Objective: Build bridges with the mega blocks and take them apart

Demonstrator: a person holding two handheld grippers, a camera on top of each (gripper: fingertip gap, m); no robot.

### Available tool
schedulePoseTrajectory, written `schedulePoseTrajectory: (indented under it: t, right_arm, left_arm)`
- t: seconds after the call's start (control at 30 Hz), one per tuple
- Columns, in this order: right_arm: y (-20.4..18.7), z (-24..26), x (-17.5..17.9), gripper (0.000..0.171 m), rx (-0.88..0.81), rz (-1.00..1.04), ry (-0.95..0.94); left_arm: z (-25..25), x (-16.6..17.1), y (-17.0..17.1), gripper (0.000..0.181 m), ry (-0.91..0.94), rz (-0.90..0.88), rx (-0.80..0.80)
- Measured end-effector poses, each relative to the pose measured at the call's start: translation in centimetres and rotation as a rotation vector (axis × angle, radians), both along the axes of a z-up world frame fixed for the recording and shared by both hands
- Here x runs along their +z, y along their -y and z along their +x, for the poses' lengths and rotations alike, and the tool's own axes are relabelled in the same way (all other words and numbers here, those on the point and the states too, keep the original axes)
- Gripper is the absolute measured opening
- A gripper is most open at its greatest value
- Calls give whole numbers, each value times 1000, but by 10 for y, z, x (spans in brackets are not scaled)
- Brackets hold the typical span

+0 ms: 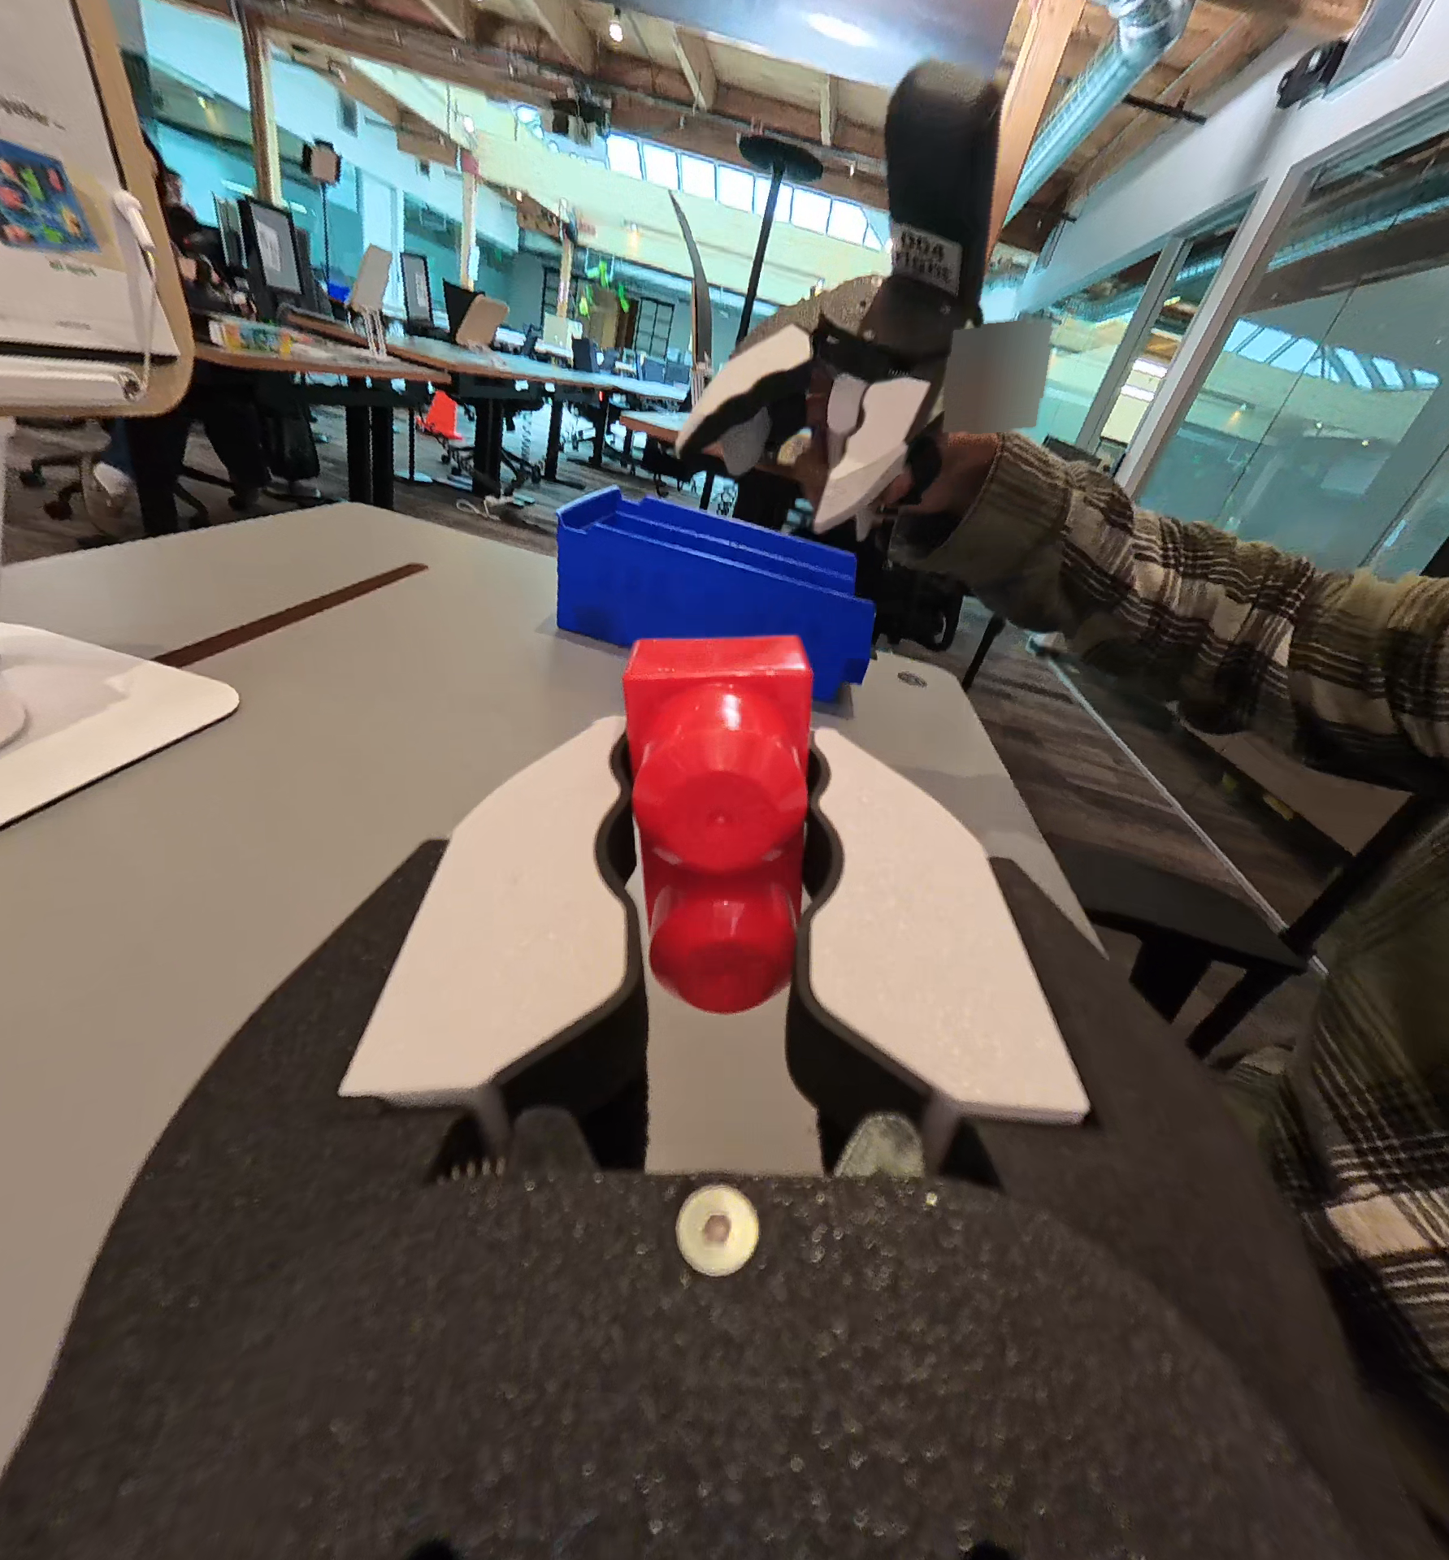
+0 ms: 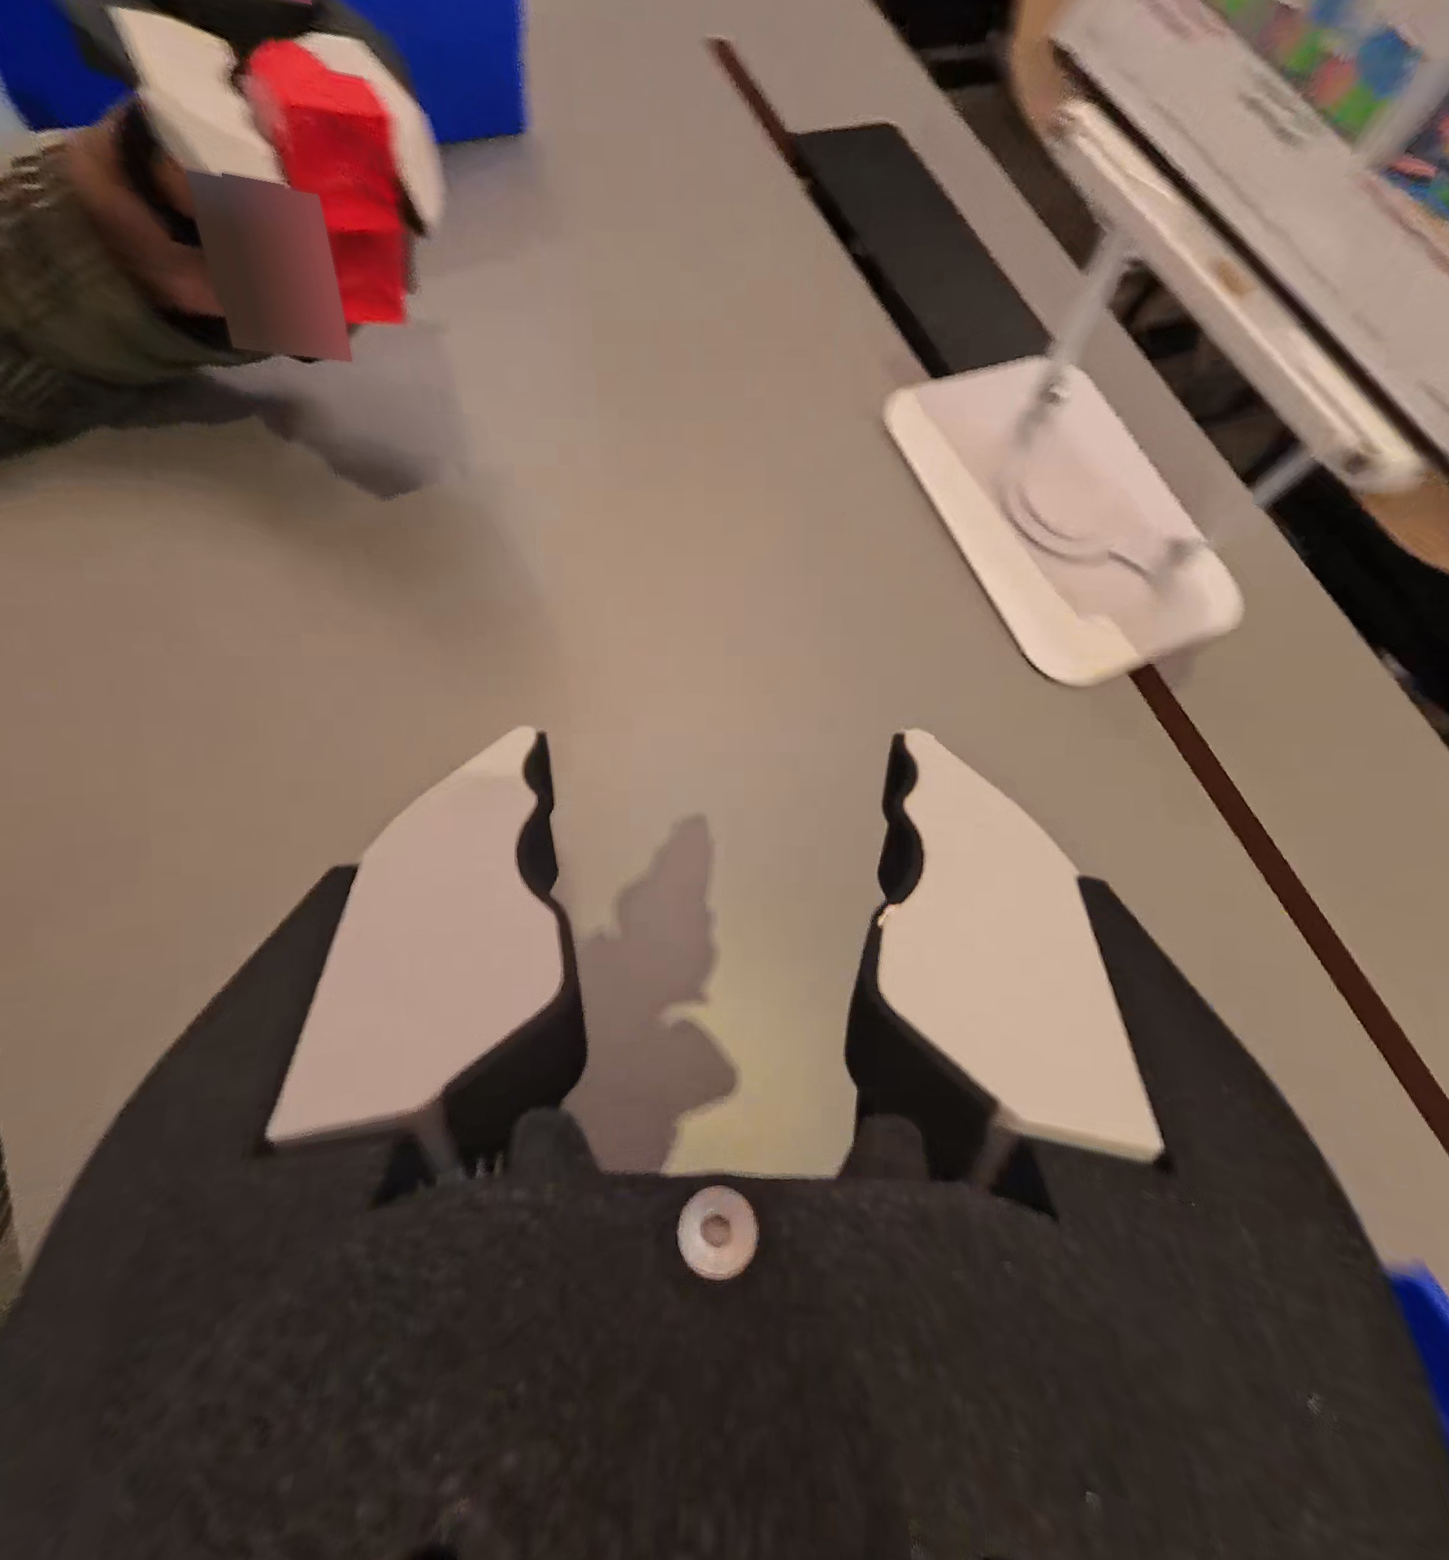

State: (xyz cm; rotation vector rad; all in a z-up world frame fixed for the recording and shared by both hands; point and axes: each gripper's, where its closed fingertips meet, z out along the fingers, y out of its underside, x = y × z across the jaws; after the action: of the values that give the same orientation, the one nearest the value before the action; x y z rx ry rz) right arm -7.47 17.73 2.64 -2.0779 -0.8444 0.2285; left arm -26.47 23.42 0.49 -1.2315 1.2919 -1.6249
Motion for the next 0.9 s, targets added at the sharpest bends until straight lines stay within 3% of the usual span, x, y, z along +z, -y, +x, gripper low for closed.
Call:
schedulePoseTrajectory:
  t: [0.2,0.47,0.53,0.7,0.9]
  right_arm:
    - [-9,-64,-19,73,121,-53,-92]
    - [-21,-116,-29,70,44,-199,-400]
    - [-25,-125,-34,71,2,-270,-488]
    - [-39,-129,-48,90,-104,-343,-579]
    - [-41,-137,-52,85,-96,-391,-606]
  left_arm:
    - [10,-19,3,36,-134,75,21]
    - [30,-44,-8,36,-424,393,255]
    - [35,-48,-9,36,-494,507,321]
    - [52,-49,1,36,-574,665,342]
    - [65,-49,8,36,-595,700,321]
